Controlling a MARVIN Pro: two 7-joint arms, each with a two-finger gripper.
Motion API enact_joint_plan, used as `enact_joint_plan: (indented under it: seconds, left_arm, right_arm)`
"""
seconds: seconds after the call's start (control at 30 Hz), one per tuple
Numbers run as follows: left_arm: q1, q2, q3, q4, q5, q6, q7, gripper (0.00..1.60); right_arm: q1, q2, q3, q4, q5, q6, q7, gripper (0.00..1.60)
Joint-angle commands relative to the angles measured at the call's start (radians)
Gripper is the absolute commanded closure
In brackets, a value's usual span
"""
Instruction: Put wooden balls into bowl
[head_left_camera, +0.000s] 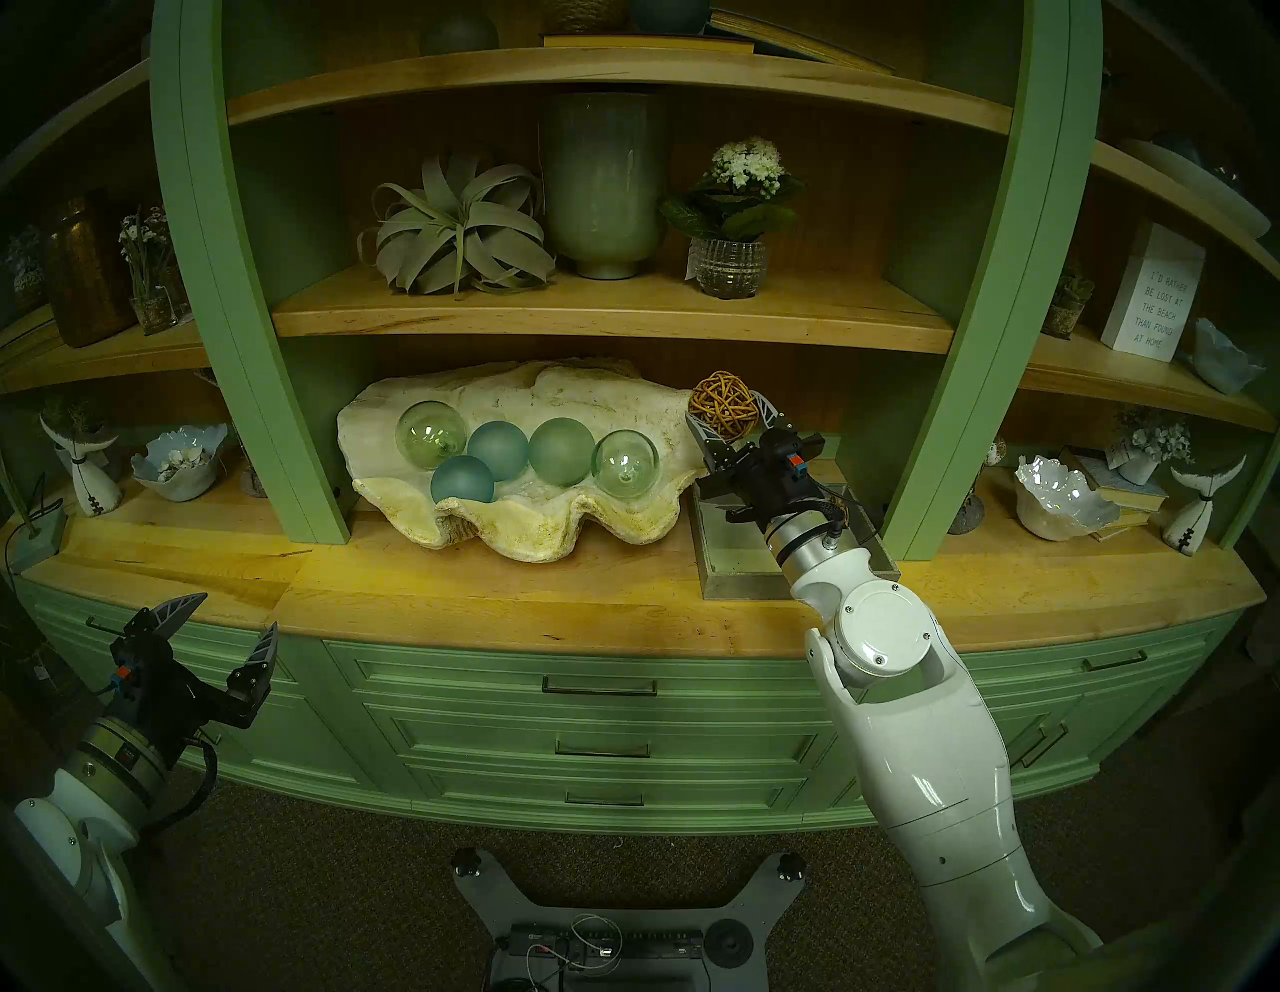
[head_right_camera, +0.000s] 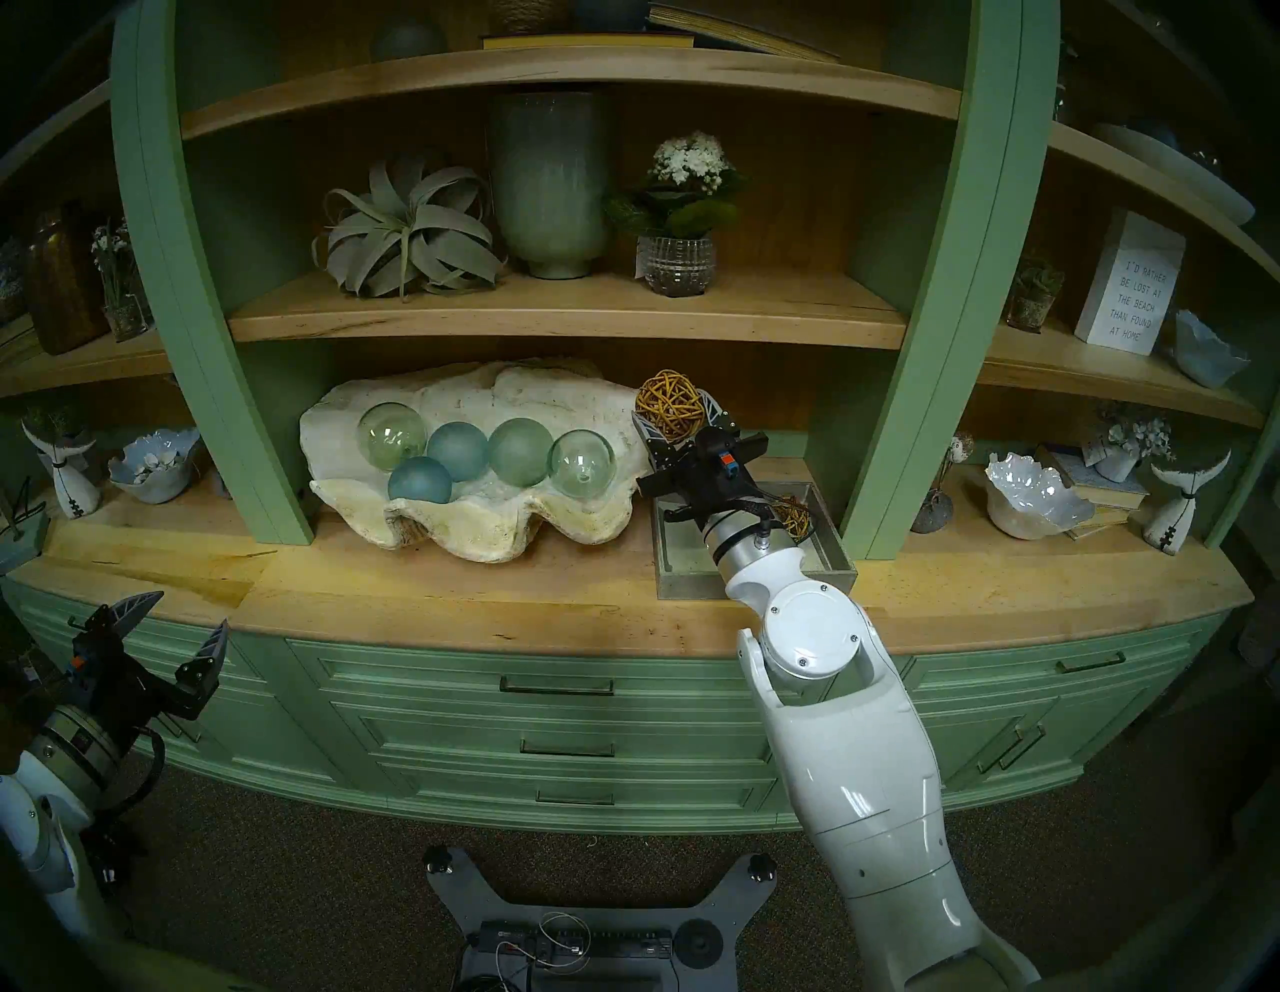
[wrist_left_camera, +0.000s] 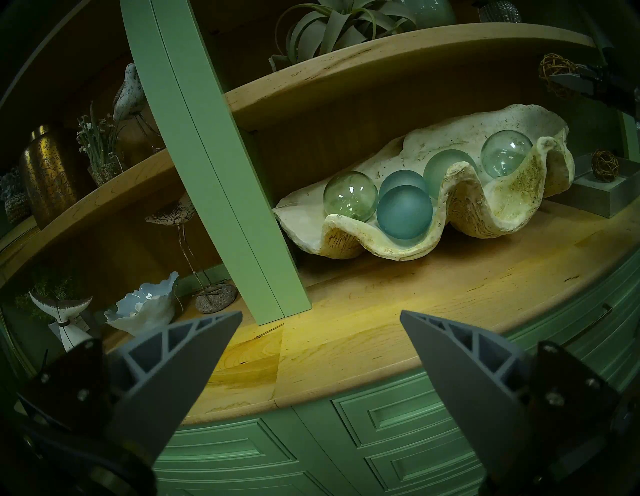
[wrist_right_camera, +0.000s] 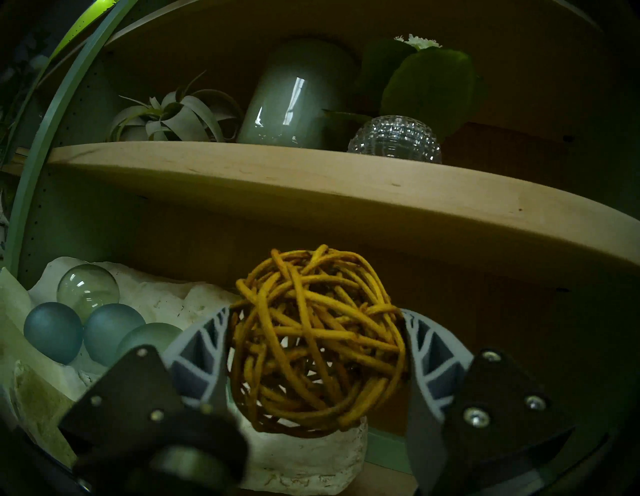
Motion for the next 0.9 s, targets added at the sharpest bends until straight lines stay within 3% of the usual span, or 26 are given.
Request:
enact_joint_plan:
  seconds: [0.0, 0.63, 0.77, 0.87]
  left_arm:
    - [-0.002, 0.0, -0.003, -0.026, -0.006, -0.003, -0.001, 0.0]
    - [-0.002, -0.001, -0.003, -0.028, -0.007, -0.002, -0.001, 0.0]
    - [-0.001, -0.001, -0.003, -0.028, -0.007, -0.002, -0.001, 0.0]
    - [-0.002, -0.001, -0.003, -0.028, -0.007, -0.002, -0.001, 0.0]
  right_arm:
    - [0.112, -0.027, 0.006, 0.032, 0.0, 0.029, 0.028, 1.6]
    - [0.148, -0.016, 0.003, 0.101, -0.004, 0.059, 0.087, 1.6]
    - [0.135, -0.017, 0.001, 0.111, -0.012, 0.057, 0.092, 1.23]
    - [0.132, -0.018, 0.002, 0.11, -0.016, 0.063, 0.094, 1.18]
